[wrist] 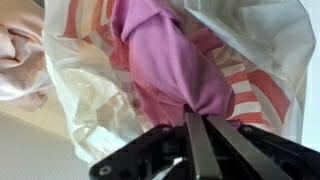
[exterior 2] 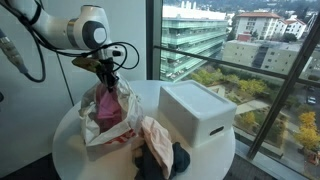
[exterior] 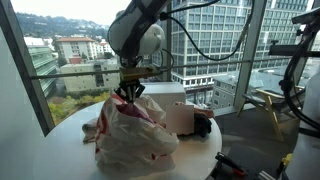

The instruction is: Take the t-shirts out of the plastic bag.

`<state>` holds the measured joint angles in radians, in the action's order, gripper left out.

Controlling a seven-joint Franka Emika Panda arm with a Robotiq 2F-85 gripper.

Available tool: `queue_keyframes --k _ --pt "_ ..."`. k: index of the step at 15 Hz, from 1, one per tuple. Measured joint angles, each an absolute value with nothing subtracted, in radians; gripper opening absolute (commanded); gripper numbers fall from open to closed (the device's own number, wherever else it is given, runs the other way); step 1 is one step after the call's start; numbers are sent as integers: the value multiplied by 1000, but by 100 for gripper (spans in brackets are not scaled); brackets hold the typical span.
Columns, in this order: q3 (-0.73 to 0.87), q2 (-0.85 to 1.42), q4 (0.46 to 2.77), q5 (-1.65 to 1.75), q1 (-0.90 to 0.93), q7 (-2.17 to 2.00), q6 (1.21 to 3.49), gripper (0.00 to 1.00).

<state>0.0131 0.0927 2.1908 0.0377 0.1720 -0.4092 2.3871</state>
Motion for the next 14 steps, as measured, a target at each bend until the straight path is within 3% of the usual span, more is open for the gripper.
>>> queue_keyframes --k 7,14 --pt "-5 -15 2243 79 137 -433 2385 1" --pt "-38 -282 2323 93 84 -443 2253 1"
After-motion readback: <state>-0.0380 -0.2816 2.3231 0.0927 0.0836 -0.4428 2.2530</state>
